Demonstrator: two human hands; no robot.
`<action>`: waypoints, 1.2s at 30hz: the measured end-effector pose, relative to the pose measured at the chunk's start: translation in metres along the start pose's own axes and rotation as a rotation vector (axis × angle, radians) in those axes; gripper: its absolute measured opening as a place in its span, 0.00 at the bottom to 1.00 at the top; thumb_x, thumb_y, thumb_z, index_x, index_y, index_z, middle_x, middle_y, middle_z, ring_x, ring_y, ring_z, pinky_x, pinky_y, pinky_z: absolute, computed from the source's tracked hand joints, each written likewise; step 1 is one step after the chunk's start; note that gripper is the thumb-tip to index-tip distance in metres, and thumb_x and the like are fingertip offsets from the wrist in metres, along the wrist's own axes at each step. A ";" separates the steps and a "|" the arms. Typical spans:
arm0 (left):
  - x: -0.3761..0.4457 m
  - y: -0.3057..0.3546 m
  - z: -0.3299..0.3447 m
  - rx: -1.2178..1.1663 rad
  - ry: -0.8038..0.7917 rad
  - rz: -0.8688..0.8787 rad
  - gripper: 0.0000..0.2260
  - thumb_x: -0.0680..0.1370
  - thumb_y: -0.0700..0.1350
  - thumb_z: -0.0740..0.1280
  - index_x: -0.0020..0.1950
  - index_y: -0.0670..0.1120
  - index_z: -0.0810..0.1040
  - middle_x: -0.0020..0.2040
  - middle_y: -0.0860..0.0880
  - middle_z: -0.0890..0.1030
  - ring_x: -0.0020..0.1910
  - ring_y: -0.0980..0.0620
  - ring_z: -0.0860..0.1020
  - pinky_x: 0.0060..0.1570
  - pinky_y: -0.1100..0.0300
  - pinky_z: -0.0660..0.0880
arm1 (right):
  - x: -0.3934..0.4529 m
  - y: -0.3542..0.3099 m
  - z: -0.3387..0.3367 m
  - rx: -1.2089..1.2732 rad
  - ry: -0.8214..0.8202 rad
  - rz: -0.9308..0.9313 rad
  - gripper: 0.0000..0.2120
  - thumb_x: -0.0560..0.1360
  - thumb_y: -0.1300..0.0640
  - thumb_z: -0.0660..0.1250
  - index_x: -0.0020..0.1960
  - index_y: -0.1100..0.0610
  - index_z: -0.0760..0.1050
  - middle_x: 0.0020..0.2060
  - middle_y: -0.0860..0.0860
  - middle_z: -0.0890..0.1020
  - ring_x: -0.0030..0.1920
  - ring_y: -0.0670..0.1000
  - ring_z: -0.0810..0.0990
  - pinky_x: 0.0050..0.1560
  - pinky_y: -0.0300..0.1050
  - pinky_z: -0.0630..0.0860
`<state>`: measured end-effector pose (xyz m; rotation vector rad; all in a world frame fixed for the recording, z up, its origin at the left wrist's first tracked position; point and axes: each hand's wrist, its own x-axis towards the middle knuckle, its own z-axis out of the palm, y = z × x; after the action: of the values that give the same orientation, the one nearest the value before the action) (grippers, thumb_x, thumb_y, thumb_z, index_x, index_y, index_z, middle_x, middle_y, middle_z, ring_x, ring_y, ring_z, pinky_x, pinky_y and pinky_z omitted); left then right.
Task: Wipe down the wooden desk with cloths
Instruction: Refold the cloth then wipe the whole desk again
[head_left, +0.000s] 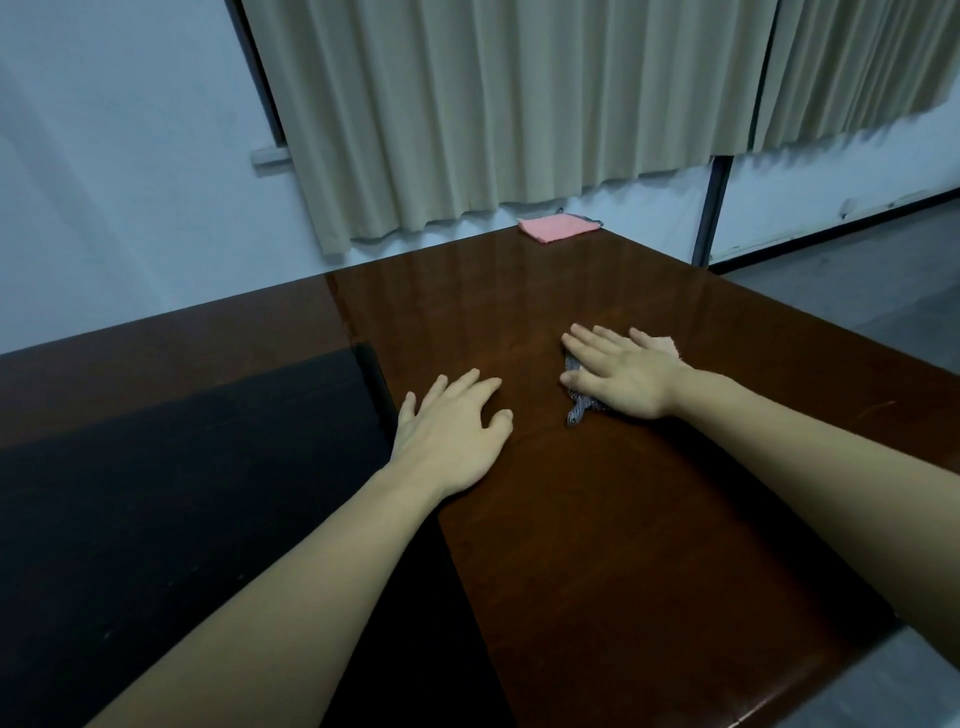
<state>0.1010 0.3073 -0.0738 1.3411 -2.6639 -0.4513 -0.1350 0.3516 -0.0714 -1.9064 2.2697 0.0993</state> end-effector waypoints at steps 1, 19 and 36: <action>0.000 -0.001 0.002 0.013 -0.002 0.002 0.24 0.84 0.61 0.53 0.81 0.60 0.59 0.83 0.55 0.55 0.82 0.49 0.49 0.79 0.42 0.42 | -0.010 -0.004 0.001 -0.004 -0.005 -0.038 0.33 0.83 0.34 0.43 0.83 0.46 0.41 0.82 0.45 0.42 0.81 0.48 0.41 0.80 0.55 0.39; -0.001 -0.006 0.009 0.043 0.027 0.023 0.25 0.84 0.61 0.50 0.82 0.60 0.57 0.83 0.57 0.52 0.82 0.51 0.47 0.79 0.45 0.40 | 0.032 0.044 -0.011 -0.012 -0.007 0.160 0.34 0.82 0.32 0.42 0.83 0.46 0.43 0.82 0.46 0.43 0.82 0.48 0.44 0.80 0.55 0.42; -0.002 -0.003 0.010 0.089 0.035 0.008 0.25 0.85 0.61 0.50 0.82 0.60 0.56 0.83 0.56 0.53 0.82 0.50 0.49 0.79 0.44 0.43 | -0.114 -0.018 0.013 0.031 -0.079 -0.286 0.33 0.81 0.31 0.44 0.81 0.38 0.38 0.78 0.35 0.36 0.77 0.37 0.34 0.77 0.45 0.31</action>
<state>0.1023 0.3097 -0.0837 1.3489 -2.6893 -0.3088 -0.0972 0.4608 -0.0627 -2.1467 1.9152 0.0985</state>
